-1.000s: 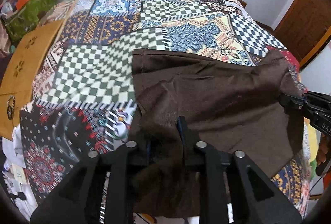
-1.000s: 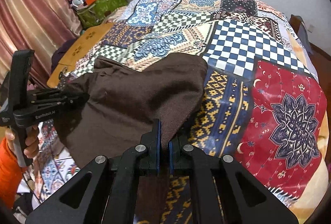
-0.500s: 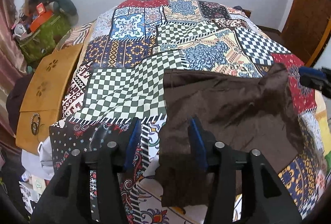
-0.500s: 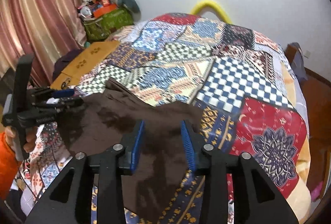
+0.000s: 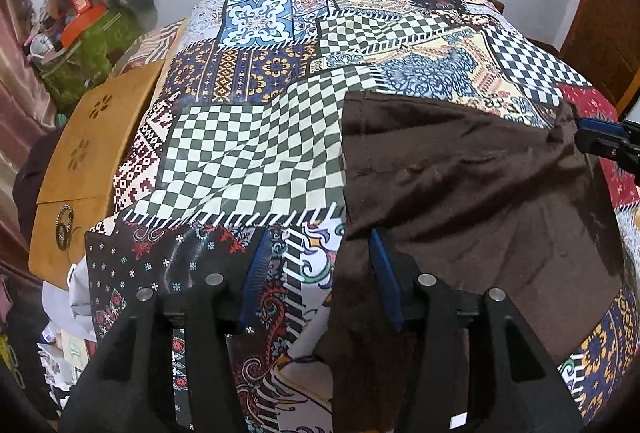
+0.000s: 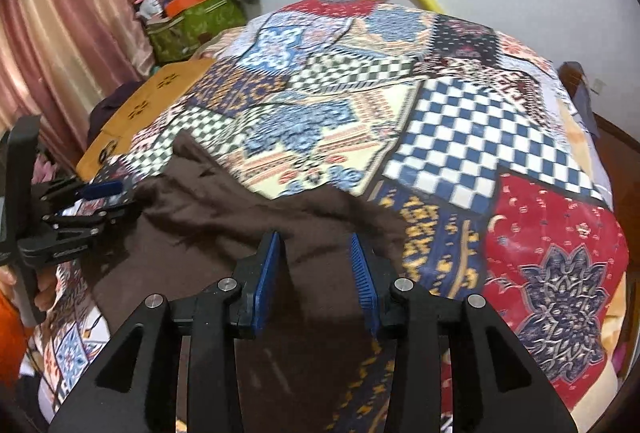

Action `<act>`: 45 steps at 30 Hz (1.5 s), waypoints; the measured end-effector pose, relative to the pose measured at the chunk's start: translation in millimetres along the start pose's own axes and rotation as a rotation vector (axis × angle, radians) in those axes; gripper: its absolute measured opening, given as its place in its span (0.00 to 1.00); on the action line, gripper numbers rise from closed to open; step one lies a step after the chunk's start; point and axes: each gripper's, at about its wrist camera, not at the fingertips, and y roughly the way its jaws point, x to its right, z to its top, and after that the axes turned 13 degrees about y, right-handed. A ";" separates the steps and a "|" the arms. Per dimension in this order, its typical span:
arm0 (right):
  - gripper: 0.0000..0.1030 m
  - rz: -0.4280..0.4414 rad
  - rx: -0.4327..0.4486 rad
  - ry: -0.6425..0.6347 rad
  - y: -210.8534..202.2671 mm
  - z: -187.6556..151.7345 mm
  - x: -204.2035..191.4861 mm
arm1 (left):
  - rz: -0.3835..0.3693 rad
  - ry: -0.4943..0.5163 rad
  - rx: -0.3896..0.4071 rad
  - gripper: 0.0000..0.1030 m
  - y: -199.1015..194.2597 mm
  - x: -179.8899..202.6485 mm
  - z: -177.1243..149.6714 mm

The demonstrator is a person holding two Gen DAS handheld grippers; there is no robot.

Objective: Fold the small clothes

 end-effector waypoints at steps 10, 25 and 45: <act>0.32 0.015 0.160 -0.004 -76.8 1.7 -14.2 | 0.016 -0.030 0.139 0.49 -73.2 5.6 10.3; 0.32 0.096 0.509 -0.088 -249.9 -70.8 -83.1 | 0.069 0.025 0.572 0.49 -285.3 73.1 -34.9; 0.97 0.072 0.712 -0.049 -294.0 -139.3 -102.8 | 0.103 -0.070 0.742 0.98 -338.5 100.4 -102.8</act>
